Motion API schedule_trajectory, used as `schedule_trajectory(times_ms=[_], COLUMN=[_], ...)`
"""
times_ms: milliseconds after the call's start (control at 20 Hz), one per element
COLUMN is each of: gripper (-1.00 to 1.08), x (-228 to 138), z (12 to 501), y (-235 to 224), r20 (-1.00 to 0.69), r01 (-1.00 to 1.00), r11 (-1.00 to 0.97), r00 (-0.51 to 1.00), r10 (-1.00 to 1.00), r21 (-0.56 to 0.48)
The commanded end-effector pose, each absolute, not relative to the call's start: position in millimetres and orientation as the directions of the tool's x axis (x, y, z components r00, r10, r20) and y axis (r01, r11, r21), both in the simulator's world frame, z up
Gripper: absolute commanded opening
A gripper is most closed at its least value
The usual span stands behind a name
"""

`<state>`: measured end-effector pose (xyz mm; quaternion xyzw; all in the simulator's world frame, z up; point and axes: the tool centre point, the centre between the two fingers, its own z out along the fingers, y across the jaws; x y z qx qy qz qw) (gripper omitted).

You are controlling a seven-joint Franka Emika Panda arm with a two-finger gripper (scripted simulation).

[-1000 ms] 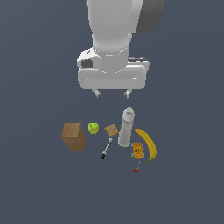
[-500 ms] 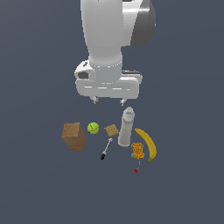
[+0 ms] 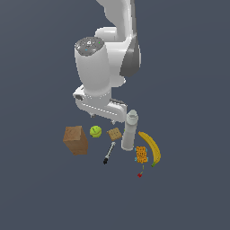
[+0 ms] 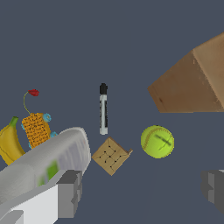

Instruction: Pick up a designated object from a clutter of objects.

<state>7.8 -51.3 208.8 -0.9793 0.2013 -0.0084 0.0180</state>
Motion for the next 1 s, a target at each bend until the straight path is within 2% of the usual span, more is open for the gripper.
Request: schedule_trajectory(times_ms=[0,450,950], gripper=[1.0,1.0,1.0], x=[2.0,-21.9,-32.2], z=[180.8,112.8,92.7], y=[-64.3,-97.6,-108.0], r20=[0.004,-0.002,-0.001], r01=[-0.473,-0.656,-0.706], r11=[-0.881,-0.754,-0.708], r00=[0.881,0.755,0.708], r10=[-0.473,-0.656,-0.706], r21=[-0.033,-0.01,0.0])
